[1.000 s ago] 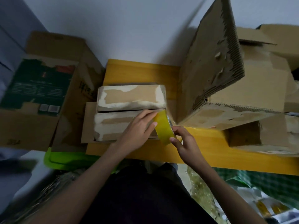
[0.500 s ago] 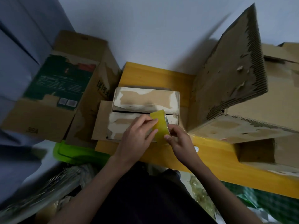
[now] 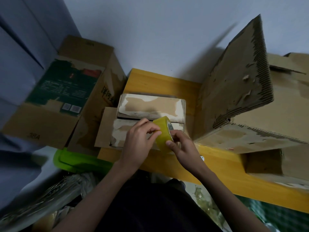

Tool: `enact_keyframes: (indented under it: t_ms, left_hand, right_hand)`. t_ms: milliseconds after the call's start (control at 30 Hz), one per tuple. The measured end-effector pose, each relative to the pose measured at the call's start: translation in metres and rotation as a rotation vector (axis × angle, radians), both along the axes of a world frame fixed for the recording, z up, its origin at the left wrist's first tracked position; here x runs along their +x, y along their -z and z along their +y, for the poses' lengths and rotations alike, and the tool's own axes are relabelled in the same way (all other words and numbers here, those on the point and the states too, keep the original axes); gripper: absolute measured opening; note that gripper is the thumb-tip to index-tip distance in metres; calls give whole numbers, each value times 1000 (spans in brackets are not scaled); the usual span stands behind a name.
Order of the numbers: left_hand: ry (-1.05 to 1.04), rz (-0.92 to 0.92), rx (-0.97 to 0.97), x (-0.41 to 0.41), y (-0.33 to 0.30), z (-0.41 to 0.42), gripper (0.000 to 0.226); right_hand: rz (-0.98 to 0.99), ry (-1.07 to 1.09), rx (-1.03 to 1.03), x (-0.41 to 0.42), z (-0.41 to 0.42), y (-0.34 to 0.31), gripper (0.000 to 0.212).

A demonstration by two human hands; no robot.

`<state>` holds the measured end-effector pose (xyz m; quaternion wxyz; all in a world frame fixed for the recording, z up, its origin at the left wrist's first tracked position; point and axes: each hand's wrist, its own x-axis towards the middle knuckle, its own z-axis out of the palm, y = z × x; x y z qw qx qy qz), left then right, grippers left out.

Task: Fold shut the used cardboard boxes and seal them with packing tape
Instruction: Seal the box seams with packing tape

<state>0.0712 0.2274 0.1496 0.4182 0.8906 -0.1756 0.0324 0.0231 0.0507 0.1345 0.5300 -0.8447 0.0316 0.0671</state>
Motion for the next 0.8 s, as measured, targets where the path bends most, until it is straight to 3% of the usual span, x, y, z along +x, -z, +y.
enact_keyframes:
  t_ms: [133, 267, 400, 467, 567, 733, 800]
  left_hand:
    - [-31, 76, -36, 9, 3, 1, 5]
    - [-61, 227, -20, 13, 6, 2, 6]
    - [-179, 430, -45, 35, 9, 28, 8]
    - [-234, 471, -78, 47, 9, 46, 11]
    - [-346, 531, -127, 62, 13, 78, 15]
    - [-529, 591, -242, 87, 43, 130, 19]
    - [-531, 629, -263, 90, 57, 130, 22]
  right_hand:
    - [46, -35, 91, 1, -1, -6, 8]
    - [181, -17, 213, 9, 0, -13, 23]
    - [329, -12, 256, 26, -8, -25, 51]
    - [327, -43, 242, 38, -13, -32, 45]
    - [264, -144, 105, 60, -9, -41, 29]
    - [115, -103, -256, 92, -1, -39, 57]
    - [50, -93, -372, 104, 6, -36, 51]
